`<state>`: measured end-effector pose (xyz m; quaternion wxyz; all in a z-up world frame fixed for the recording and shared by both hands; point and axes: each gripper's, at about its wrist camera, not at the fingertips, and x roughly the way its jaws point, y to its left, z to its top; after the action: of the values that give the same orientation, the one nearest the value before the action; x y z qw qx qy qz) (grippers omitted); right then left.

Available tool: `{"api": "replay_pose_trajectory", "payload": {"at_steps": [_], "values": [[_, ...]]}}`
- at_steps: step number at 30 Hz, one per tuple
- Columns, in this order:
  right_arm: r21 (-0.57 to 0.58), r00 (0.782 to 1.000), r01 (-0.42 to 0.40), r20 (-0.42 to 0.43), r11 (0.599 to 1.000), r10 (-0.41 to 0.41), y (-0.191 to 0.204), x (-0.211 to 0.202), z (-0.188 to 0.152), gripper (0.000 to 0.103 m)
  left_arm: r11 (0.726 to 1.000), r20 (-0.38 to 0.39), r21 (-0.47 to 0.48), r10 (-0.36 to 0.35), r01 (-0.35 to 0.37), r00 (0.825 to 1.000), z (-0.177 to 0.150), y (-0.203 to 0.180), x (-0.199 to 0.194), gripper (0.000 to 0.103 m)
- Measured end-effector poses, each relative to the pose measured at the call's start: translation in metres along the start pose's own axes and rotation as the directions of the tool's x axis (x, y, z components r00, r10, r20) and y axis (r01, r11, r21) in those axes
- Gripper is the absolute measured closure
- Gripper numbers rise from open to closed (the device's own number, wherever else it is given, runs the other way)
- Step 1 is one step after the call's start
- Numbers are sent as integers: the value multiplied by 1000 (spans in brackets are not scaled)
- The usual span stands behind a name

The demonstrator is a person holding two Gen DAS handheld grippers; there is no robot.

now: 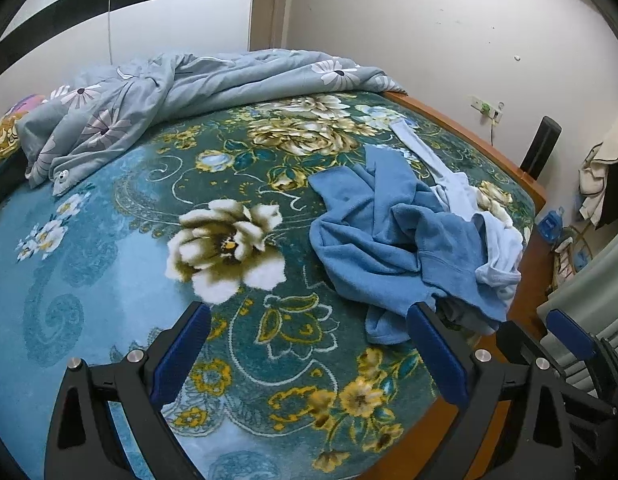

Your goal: Fold clothes

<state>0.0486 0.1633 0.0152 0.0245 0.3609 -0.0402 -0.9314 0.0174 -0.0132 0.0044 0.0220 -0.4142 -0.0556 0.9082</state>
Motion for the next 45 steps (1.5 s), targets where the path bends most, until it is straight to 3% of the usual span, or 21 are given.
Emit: {"api": "replay_pose_trajectory", "payload": {"at_steps": [30,36,41,45], "values": [[-18,1000,-10,3,1000,10,7,-3,1,21,1000,-7,-12,28,-28,1000,-1,4,-4,5],[-25,997,-74,9,997,74,-4,-1,6,21,1000,-11,-24,7,-8,1000,-1,18,-6,5],[-24,999,39,33,999,-38,-42,10,27,21,997,-11,-77,30,-30,999,-3,44,-7,5],[-3,992,126,-6,992,-126,-85,38,44,21,992,-18,-116,44,-46,999,-8,62,-4,5]]}}
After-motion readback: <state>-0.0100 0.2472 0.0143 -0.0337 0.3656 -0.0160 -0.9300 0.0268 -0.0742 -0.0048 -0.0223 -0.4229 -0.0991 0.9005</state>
